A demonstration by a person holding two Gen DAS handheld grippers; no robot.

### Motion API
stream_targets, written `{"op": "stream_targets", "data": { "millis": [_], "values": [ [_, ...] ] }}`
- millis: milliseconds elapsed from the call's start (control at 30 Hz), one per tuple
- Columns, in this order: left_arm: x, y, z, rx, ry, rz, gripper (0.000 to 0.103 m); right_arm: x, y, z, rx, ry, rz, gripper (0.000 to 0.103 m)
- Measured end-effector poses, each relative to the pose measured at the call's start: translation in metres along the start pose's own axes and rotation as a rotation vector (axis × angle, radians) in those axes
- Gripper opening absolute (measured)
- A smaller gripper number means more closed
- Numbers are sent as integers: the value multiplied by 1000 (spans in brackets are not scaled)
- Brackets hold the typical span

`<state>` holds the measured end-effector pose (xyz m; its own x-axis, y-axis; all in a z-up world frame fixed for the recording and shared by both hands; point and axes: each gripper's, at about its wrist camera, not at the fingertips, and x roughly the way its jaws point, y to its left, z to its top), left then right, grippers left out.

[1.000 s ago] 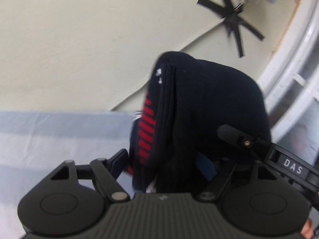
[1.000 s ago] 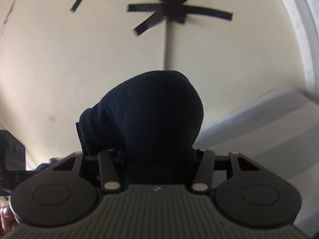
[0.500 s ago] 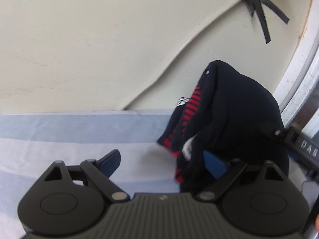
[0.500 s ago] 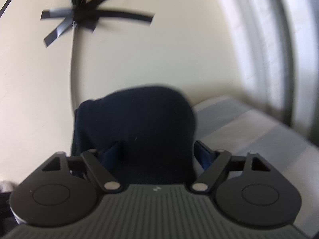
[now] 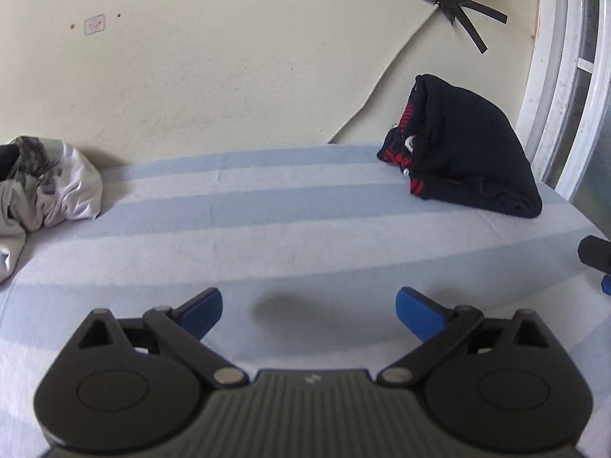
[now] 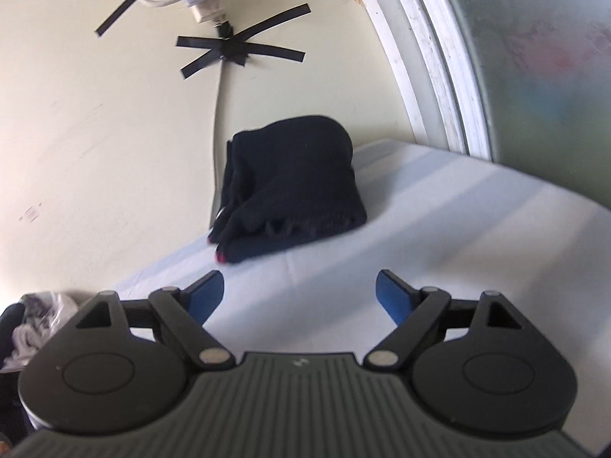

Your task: Fold small clothes

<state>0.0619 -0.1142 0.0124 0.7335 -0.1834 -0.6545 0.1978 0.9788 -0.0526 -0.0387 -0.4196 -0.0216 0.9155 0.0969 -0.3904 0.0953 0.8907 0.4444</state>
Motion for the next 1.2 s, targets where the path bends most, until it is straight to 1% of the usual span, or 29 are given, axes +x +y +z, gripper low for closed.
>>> {"op": "stream_targets", "data": {
  "millis": [133,200,233,267,333,367,533,700,800,1200],
  "values": [
    [-18,8,-22,-7,-20,8,101,-26,8,-30,25,-11,-14,89],
    [-29,11,-28,-5,-60,28,103,-29,11,-40,17,-17,-41,90],
    [-35,12,-32,6,-68,43,103,-27,12,-46,8,-10,-59,90],
    [-36,12,-33,14,-71,42,103,-27,12,-49,12,2,-71,90],
    [-40,12,-36,30,-78,49,103,-29,12,-49,9,-33,-64,91],
    [-41,12,-37,35,-81,54,103,-28,12,-49,14,-35,-76,91],
    [-46,10,-41,40,-100,71,103,-26,8,-49,38,-26,-85,91],
    [-49,4,-44,69,-124,90,103,-25,8,-49,35,-19,-87,92],
    [-49,2,-44,80,-126,92,103,-25,9,-50,30,-19,-90,92],
    [-50,3,-44,67,-125,98,103,-26,9,-50,30,-14,-88,93]
  ]
}}
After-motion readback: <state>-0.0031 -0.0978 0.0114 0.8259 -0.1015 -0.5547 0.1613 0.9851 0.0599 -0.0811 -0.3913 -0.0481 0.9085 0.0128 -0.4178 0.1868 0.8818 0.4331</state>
